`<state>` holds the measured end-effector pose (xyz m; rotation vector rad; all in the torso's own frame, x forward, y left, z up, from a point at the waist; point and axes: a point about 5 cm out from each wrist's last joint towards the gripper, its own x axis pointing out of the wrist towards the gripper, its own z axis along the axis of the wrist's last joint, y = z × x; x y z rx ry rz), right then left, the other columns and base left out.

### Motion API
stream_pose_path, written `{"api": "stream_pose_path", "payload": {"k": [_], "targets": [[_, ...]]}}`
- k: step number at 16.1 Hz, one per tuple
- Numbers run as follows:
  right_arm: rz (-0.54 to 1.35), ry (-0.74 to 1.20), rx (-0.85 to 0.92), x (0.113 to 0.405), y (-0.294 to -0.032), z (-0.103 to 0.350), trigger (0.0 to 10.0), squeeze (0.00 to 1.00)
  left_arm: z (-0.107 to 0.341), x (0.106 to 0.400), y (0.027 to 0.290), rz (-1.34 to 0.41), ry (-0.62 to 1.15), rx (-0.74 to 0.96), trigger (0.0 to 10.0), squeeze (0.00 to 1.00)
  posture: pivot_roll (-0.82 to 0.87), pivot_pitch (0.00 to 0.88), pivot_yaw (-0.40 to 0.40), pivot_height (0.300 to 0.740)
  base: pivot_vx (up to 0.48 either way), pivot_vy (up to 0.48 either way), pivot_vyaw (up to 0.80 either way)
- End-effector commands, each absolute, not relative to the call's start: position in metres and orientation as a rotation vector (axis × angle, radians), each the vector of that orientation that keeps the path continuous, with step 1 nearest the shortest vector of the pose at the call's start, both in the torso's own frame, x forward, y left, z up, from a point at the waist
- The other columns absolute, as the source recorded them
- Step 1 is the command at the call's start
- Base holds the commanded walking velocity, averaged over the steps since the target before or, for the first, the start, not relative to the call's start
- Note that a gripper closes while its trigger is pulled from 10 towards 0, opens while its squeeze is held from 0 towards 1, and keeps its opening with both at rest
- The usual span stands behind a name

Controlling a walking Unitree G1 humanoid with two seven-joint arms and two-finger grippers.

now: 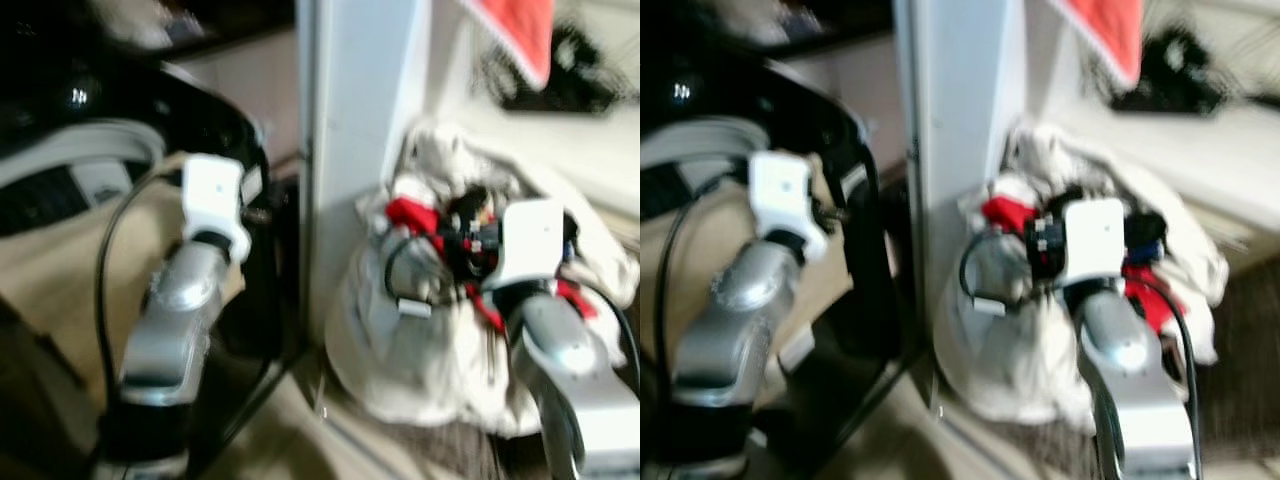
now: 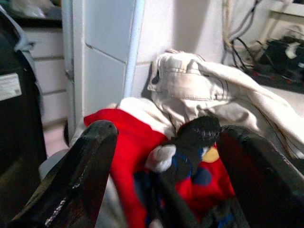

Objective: Clothes washing

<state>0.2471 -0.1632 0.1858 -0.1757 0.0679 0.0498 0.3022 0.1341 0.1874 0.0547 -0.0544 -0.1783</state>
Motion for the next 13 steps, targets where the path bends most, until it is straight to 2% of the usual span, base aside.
{"api": "stream_pose_path", "payload": {"k": [1,6,13], "targets": [[0.072,0.064,-0.156,0.2483,-0.1619,0.1857,10.0,0.00,0.1900,0.3030,0.1264,-0.204,-0.058,0.048,10.0,0.00,-0.20,0.000,-0.013,0.740,0.390,0.000,0.00],[0.094,0.062,-0.144,0.2472,-0.1573,0.1838,10.0,0.00,0.1902,0.3035,0.1306,-0.188,-0.056,0.051,10.0,0.00,-0.19,0.000,-0.010,0.740,0.379,0.000,0.00],[0.053,0.085,-0.126,0.2434,-0.1595,0.1796,10.0,0.00,0.1897,0.3056,0.1353,-0.181,-0.064,0.059,10.0,0.00,-0.19,0.000,0.000,0.740,0.000,0.000,0.00]]}}
